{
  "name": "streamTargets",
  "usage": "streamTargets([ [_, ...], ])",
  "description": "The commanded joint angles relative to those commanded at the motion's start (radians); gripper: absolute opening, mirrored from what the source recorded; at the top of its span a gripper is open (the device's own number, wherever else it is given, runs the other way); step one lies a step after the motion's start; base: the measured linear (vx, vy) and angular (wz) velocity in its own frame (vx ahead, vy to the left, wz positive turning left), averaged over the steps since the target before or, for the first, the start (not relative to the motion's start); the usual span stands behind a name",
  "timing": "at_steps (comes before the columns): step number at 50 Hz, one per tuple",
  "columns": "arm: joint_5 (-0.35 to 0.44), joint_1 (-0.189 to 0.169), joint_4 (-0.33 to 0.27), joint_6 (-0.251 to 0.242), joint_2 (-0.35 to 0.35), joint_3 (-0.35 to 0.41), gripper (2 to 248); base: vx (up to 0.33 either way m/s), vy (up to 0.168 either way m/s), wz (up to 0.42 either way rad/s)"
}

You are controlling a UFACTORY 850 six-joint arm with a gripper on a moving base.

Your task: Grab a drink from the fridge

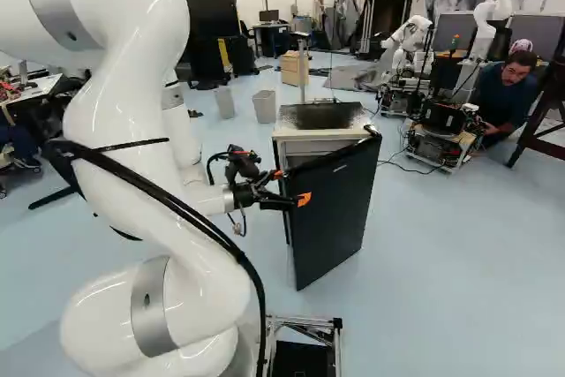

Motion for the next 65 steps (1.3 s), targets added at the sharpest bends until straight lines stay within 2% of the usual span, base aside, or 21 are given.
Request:
streamTargets([
  [33,0.0,-0.09,0.029,0.0,0.044,0.101,247,0.0,0.0,0.0],
  [65,0.03,-0.221,0.067,0.0,0.066,0.159,247,0.0,0.0,0.0],
])
